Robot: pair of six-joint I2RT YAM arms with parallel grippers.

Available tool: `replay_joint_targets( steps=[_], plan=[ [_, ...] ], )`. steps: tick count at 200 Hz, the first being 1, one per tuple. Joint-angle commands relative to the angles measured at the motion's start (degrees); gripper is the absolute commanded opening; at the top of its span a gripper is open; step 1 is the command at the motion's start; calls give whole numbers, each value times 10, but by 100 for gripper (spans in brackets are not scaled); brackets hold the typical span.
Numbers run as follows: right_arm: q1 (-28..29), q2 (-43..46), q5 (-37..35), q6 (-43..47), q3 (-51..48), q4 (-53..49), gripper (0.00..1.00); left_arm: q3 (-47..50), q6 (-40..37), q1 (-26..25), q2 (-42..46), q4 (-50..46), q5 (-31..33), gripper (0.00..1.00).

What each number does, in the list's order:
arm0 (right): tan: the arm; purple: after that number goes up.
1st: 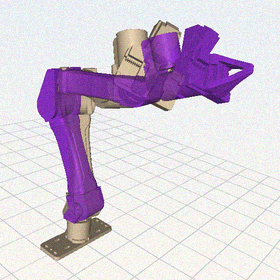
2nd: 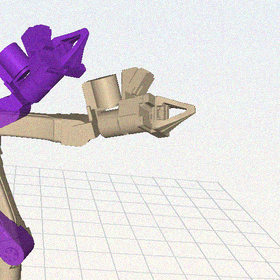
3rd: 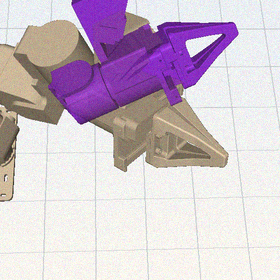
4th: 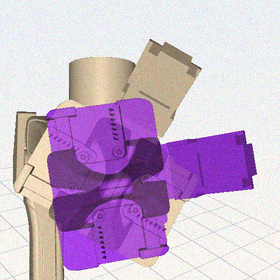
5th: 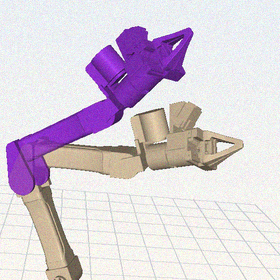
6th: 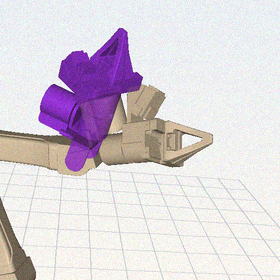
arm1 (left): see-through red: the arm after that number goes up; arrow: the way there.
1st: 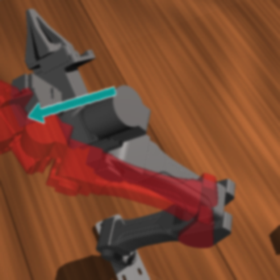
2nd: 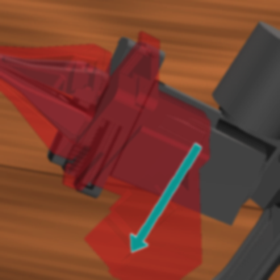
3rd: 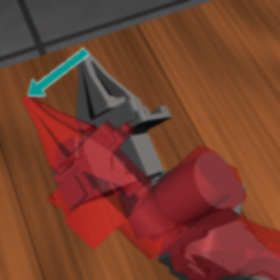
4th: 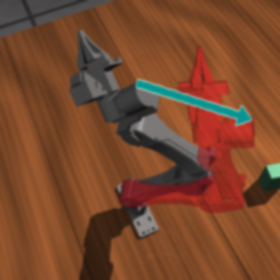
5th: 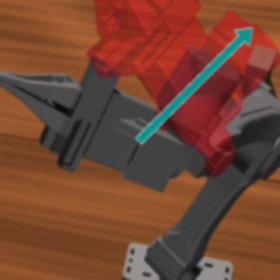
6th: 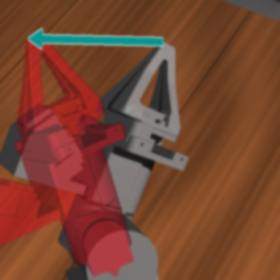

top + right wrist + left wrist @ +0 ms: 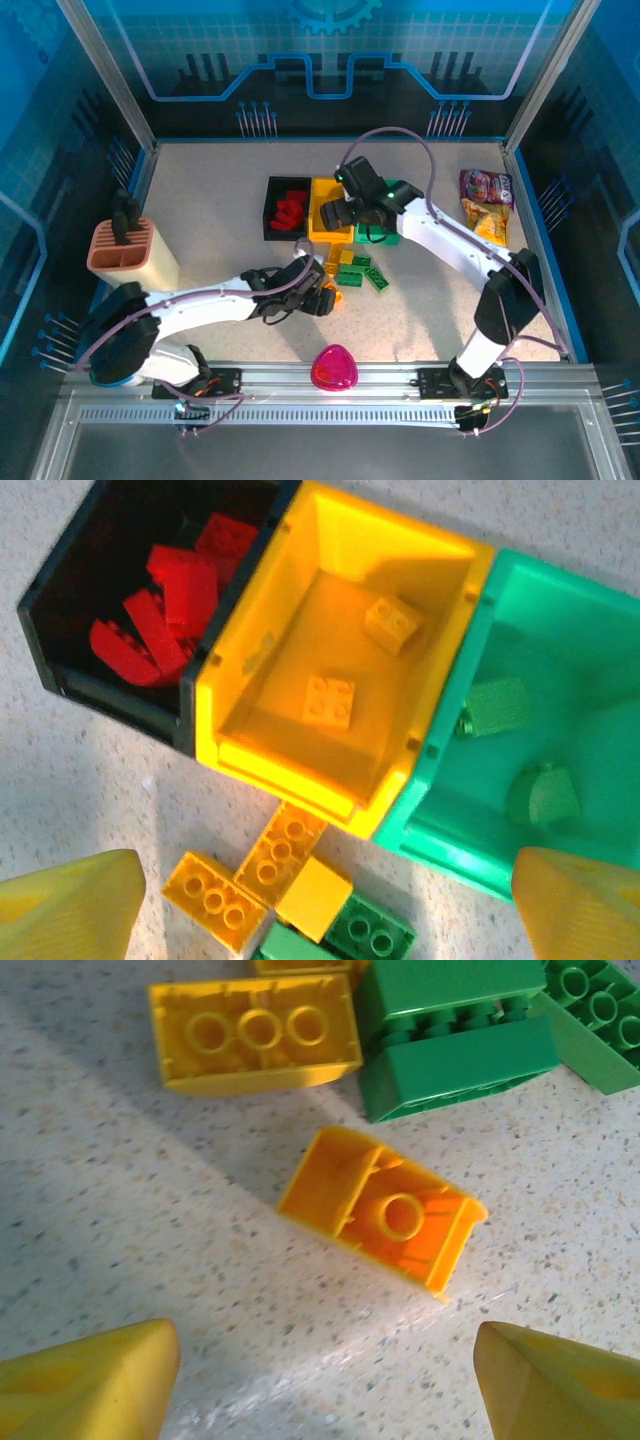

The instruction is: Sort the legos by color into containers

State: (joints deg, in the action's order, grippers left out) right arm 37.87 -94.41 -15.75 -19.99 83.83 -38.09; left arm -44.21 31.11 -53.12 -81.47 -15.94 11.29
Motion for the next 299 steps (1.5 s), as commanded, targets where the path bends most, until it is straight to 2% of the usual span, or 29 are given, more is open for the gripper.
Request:
replay_joint_targets(
  steps=[1, 45, 121, 132, 146, 160, 174, 190, 233, 274, 299],
  plan=[
    [-11, 40, 8, -19, -60, 31, 96, -38, -17, -6, -34, 2, -18, 79],
    [-31, 105, 19, -35, -150, 61, 98, -98, 14, -7, -104, -33, -17, 79],
    [-73, 145, 48, -38, -220, 95, 98, -209, 47, -7, -217, -133, 22, 75],
    [-81, 153, 54, -37, -230, 98, 98, -216, 51, -7, -223, -142, 27, 68],
    [-89, 164, 59, -37, -241, 104, 98, -225, 53, -6, -228, -156, 32, 49],
    [-97, 174, 66, -39, -253, 109, 98, -233, 52, -6, -227, -173, 37, 35],
    [-102, 184, 68, -41, -267, 114, 98, -237, 48, -6, -220, -184, 42, 26],
    [-107, 193, 73, -44, -281, 120, 98, -244, 42, -6, -207, -199, 51, 20],
    [-112, 210, 82, -52, -315, 130, 98, -284, 15, 15, -158, -219, 66, 19],
    [-114, 245, 83, -60, -354, 131, 98, -326, -19, 82, -129, -194, 60, 19],
    [-114, 271, 84, -64, -381, 130, 98, -363, -40, 116, -144, -175, 54, 20]
  ],
)
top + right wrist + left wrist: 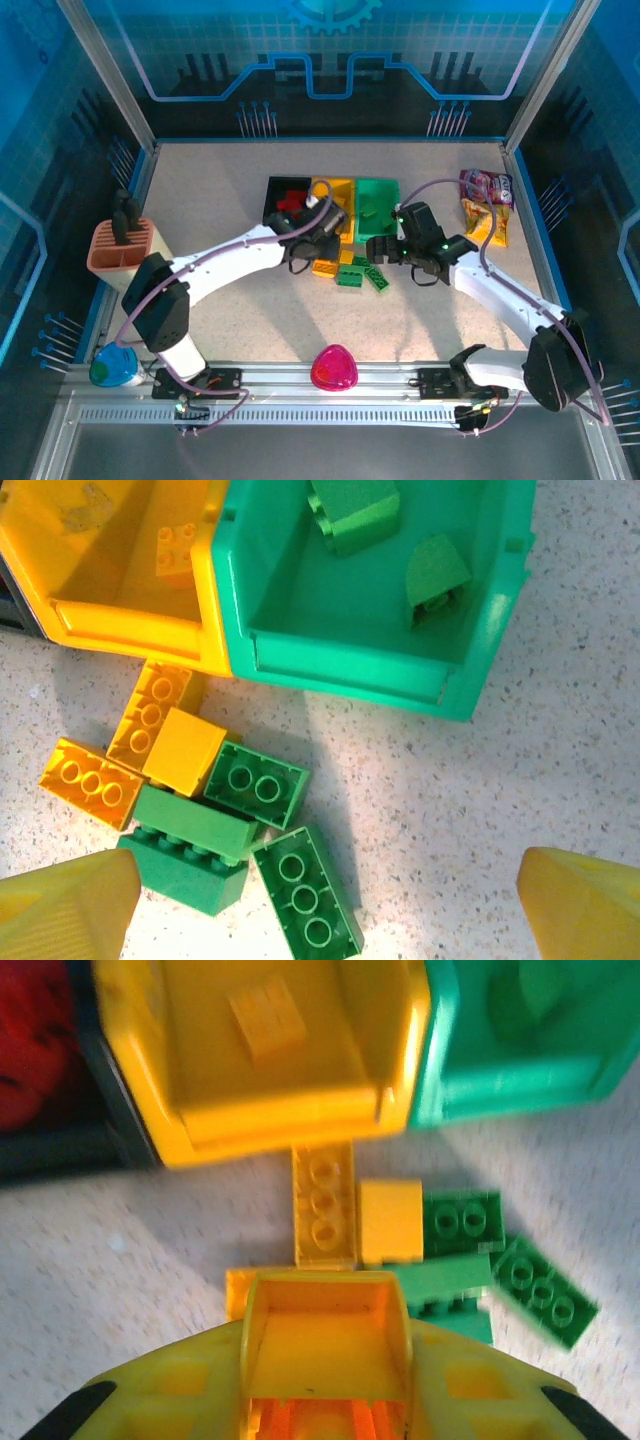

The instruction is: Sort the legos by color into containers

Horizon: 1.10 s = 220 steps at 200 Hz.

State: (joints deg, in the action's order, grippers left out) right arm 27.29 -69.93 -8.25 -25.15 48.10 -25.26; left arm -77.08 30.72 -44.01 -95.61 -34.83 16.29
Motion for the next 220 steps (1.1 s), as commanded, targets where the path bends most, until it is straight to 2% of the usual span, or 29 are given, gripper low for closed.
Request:
replay_joint_targets(
  steps=[1, 84, 98, 110, 120, 148, 183, 220],
  plan=[
    [-8, 27, 8, -13, -26, 2, 98, -37, -37, 25, -4, 14, 4, 20],
    [-8, 111, 5, -34, -86, -34, 98, -227, -103, 100, -153, 12, -19, 22],
    [-8, 121, 5, -37, -87, -42, 98, -258, -101, 108, -177, 4, -13, 37],
    [-8, 127, 6, -38, -87, -49, 98, -280, -106, 111, -188, 2, -21, 69],
    [-8, 133, 5, -39, -86, -54, 98, -291, -110, 110, -187, 4, -24, 74],
    [-7, 144, 8, -39, -88, -62, 98, -268, -114, 107, -144, 32, -32, 71],
    [-7, 140, 10, -38, -87, -64, 98, -169, -114, 93, -78, 64, -38, 64],
    [-4, 127, 12, -32, -83, -61, 97, -52, -107, 74, -30, 76, -43, 66]
  ],
)
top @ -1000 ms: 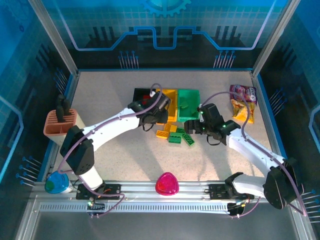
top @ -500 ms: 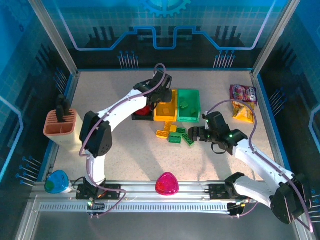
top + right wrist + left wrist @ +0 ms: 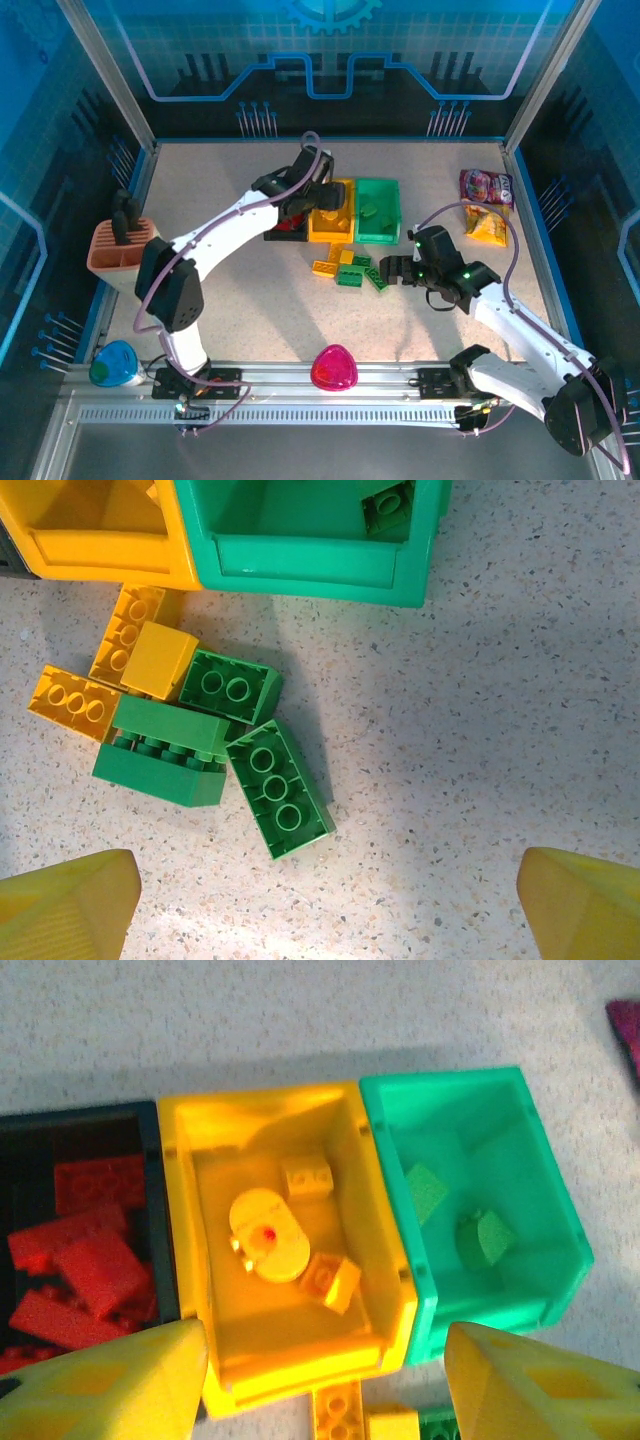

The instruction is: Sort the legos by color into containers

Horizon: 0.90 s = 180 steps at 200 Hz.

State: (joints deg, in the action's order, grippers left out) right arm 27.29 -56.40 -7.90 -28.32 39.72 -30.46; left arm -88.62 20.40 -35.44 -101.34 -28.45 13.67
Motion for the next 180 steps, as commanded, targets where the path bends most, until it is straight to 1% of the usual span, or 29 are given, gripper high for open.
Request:
replay_joint_targets(
  steps=[1, 23, 41, 64, 101, 180],
  plan=[
    [-4, -8, 10, 1, 1, -9, 97, 67, -4, -12, 28, 13, -19, 66],
    [-3, -18, 14, 4, 4, -6, 98, 128, 9, -21, 42, 25, -33, 69],
    [-1, -24, 17, 4, 5, -2, 98, 168, 31, -24, 41, 30, -58, 71],
    [3, -26, 16, 2, 6, 0, 98, 197, 52, -39, 35, 28, -57, 73],
    [8, -29, 15, -1, 2, 3, 98, 214, 76, -49, 2, 22, -55, 74],
    [11, -17, 5, -8, -19, 4, 98, 226, 97, -49, -45, 38, -96, 73]
  ],
)
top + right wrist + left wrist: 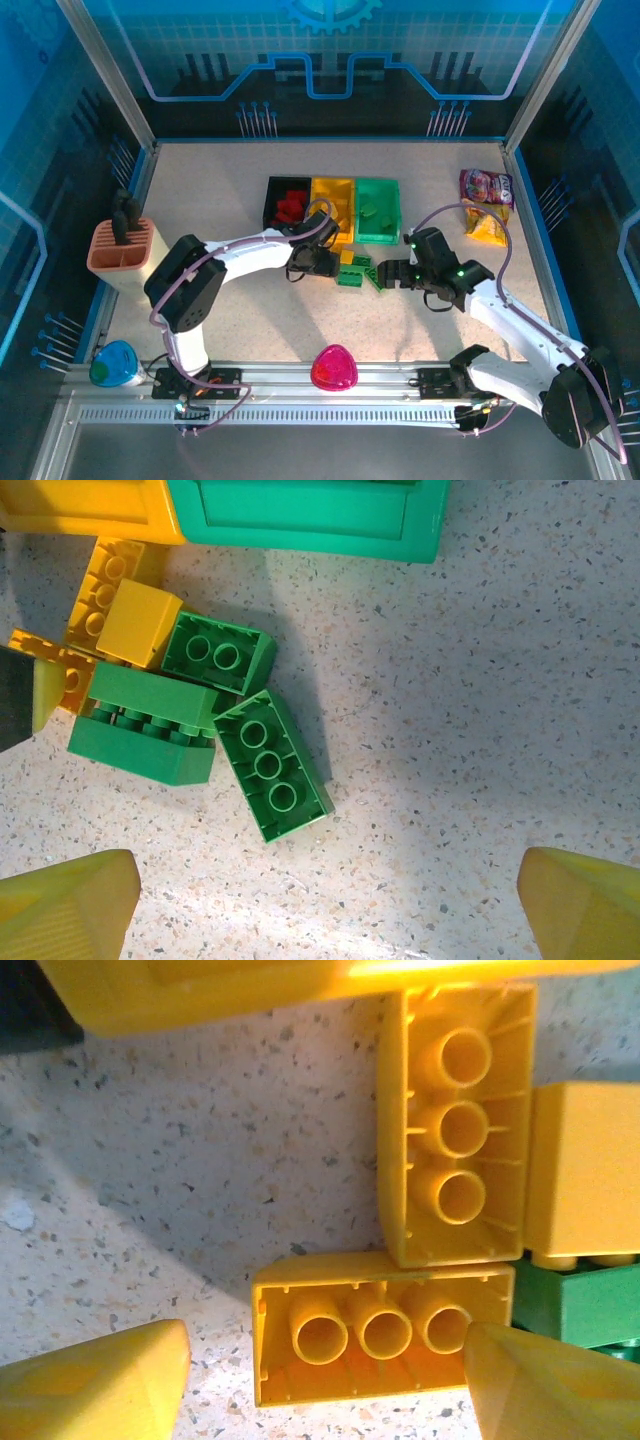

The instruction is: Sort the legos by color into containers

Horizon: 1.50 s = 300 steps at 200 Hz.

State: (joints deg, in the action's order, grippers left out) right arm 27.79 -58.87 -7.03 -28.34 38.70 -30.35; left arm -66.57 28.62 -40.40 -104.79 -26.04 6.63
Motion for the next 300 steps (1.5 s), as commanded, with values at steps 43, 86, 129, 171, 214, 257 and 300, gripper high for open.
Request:
replay_joint_targets(
  steps=[43, 86, 129, 171, 214, 257, 300],
  plan=[
    [7, 8, -5, -8, -11, 4, 98, -9, 18, 0, -34, 21, -34, 73],
    [7, 13, -11, -8, -16, 2, 98, -18, 21, 0, -58, 23, -44, 68],
    [7, 12, -12, -8, -20, 5, 98, -10, 22, 0, -41, 13, -34, 42],
    [6, 8, -9, -11, -21, 13, 98, -1, 24, -2, -5, 2, -20, 27],
    [6, 11, -10, -12, -24, 11, 98, -16, 18, -1, 35, -11, -7, 22],
    [6, 18, -11, -13, -26, 8, 98, -65, 2, 10, 48, -27, -3, 20],
    [6, 24, -13, -14, -32, 8, 98, -140, -26, 37, 37, -43, 9, 20]
  ],
)
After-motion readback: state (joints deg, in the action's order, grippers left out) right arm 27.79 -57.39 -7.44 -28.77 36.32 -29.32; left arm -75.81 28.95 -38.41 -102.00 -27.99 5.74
